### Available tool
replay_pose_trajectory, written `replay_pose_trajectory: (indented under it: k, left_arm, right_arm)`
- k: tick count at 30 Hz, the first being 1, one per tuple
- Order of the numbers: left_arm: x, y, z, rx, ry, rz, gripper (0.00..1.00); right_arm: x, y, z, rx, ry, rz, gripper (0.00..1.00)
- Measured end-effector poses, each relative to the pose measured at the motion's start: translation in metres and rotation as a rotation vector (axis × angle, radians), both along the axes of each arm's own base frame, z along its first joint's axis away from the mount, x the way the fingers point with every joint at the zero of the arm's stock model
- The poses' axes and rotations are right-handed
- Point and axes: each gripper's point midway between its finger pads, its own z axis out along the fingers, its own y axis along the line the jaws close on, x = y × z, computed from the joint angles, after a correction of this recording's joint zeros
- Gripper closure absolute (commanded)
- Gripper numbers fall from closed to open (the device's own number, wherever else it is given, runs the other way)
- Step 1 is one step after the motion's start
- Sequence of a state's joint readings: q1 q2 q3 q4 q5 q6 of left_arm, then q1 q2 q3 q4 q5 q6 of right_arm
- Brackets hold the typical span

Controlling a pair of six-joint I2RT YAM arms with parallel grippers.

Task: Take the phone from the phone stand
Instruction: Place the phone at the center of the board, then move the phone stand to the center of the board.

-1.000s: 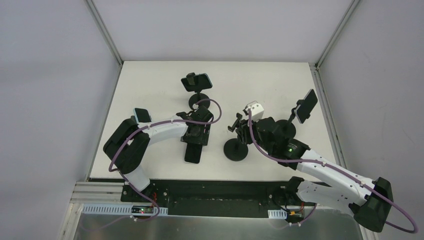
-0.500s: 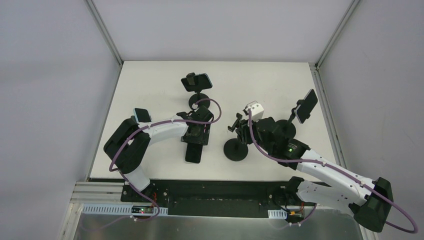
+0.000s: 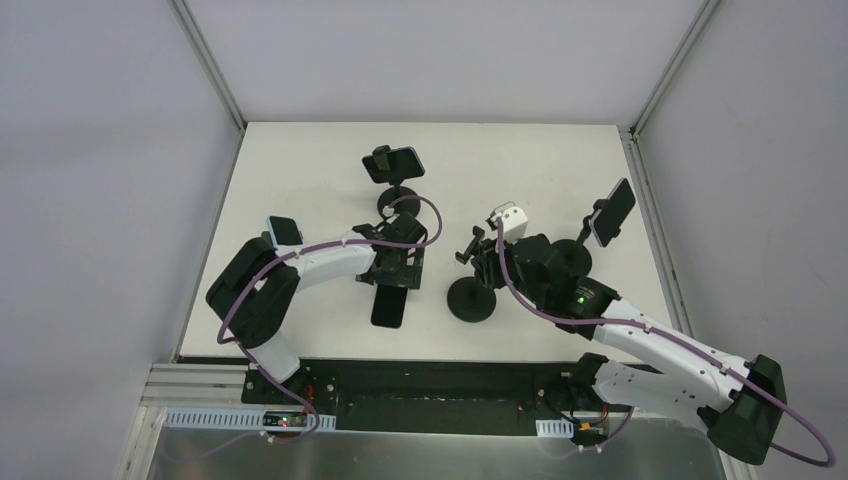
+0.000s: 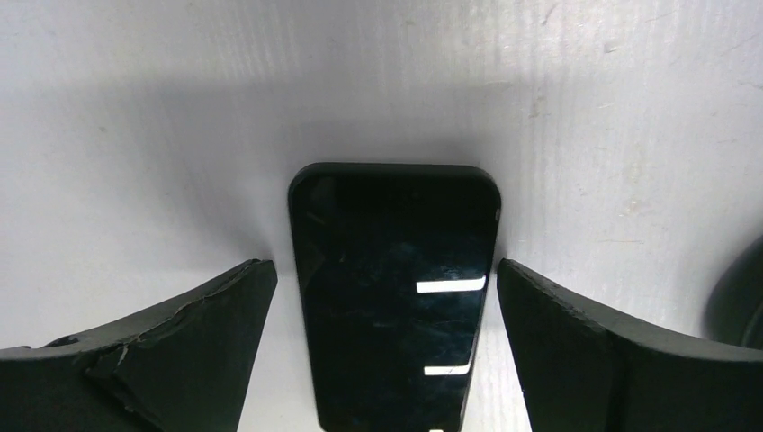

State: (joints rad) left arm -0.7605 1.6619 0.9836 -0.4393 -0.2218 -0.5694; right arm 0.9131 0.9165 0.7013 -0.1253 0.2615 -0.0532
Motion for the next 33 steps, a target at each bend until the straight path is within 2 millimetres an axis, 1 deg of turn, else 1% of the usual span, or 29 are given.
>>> replay_pose_trajectory:
  k: [3, 6, 10, 12, 14, 16, 20, 22, 23, 26, 28, 30, 33]
  left_arm:
    - [-0.001, 0.005, 0.003, 0.013, -0.007, 0.004, 0.01]
    - [-0.002, 0.007, 0.012, 0.01, -0.019, 0.0, 0.01]
    - [-0.003, 0.008, 0.039, -0.031, -0.067, -0.024, 0.01]
    - [-0.005, 0.003, 0.054, -0.077, -0.076, -0.048, 0.01]
    - [-0.005, -0.004, 0.065, -0.132, -0.071, -0.068, 0.01]
    - [-0.006, -0.009, 0.073, -0.191, -0.058, -0.081, 0.01]
    - [-0.009, -0.005, 0.09, -0.272, -0.042, -0.092, 0.01]
    - [-0.012, -0.002, 0.105, -0.301, -0.069, -0.107, 0.01]
    - [-0.015, -0.002, 0.116, -0.322, -0.092, -0.126, 0.01]
    - [-0.02, 0.001, 0.144, -0.369, -0.171, -0.159, 0.01]
    - [-0.021, 0.006, 0.159, -0.388, -0.218, -0.167, 0.01]
    - [-0.023, 0.012, 0.167, -0.392, -0.248, -0.169, 0.01]
    - [-0.022, 0.021, 0.177, -0.388, -0.299, -0.148, 0.01]
  right_arm:
    - [0.001, -0.001, 0.0, 0.006, 0.004, -0.017, 1.0]
    - [0.004, -0.005, 0.002, 0.019, 0.014, -0.063, 1.0]
    - [0.015, -0.01, 0.004, 0.005, 0.048, -0.15, 1.0]
    - [0.026, -0.013, 0.004, -0.013, 0.065, -0.204, 1.0]
    - [0.039, -0.018, 0.005, -0.027, 0.075, -0.259, 1.0]
    - [0.057, -0.025, 0.008, -0.026, 0.082, -0.322, 1.0]
    - [0.098, -0.047, 0.023, -0.009, 0.075, -0.445, 1.0]
    - [0.117, -0.056, 0.031, 0.008, 0.061, -0.493, 1.0]
    - [0.127, -0.061, 0.035, 0.014, 0.055, -0.516, 1.0]
    - [0.158, -0.072, 0.04, 0.034, 0.041, -0.575, 1.0]
    - [0.183, -0.08, 0.036, 0.042, 0.034, -0.613, 1.0]
    - [0.201, -0.086, 0.027, 0.027, 0.025, -0.637, 1.0]
    - [0.219, -0.091, 0.01, -0.028, 0.015, -0.642, 1.0]
